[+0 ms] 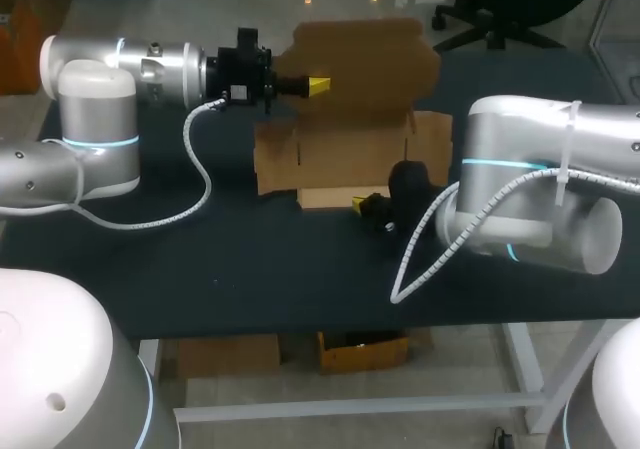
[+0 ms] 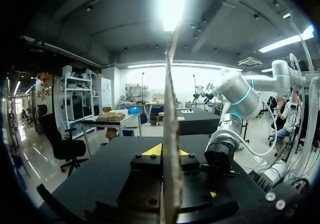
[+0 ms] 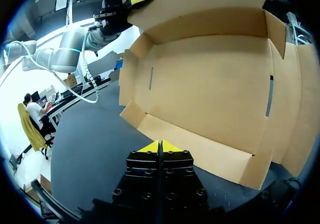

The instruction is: Assemble the packaging by folding the flat box into shape, placing the metal phone stand inside, and closing the box properly

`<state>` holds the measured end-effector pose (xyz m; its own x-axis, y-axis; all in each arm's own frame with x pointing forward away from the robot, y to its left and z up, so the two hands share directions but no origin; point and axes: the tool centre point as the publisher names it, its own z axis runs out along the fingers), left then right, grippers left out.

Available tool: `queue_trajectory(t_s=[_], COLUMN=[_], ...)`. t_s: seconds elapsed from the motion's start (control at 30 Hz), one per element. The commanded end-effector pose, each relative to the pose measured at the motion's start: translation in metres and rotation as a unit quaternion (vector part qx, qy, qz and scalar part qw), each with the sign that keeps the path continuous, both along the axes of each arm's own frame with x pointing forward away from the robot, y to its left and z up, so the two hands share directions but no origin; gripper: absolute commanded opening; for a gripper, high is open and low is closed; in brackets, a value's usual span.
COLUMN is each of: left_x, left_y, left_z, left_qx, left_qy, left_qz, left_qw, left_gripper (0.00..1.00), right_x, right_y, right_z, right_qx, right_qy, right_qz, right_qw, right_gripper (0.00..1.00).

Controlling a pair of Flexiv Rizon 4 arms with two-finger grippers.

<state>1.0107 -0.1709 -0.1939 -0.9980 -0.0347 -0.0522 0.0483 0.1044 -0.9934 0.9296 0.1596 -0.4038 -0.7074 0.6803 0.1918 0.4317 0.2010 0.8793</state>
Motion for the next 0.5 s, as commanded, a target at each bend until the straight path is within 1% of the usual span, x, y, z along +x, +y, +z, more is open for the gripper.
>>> queue_trajectory(t_s=[0.03, 0.5], left_x=[-0.001, -0.001], left_y=[-0.001, -0.001], left_z=[-0.002, -0.002], left_qx=[-0.001, -0.001], left_qy=[0.000, 0.000], left_qz=[0.000, 0.000], left_qw=[1.000, 1.000], left_gripper=[0.00, 0.00], right_x=[0.005, 0.019], right_y=[0.009, 0.009], right_z=[-0.007, -0.012], right_qx=[-0.003, -0.009], right_qy=[-0.006, -0.005], right_qz=[-0.010, -0.022], right_qw=[1.000, 1.000], right_gripper=[0.00, 0.00])
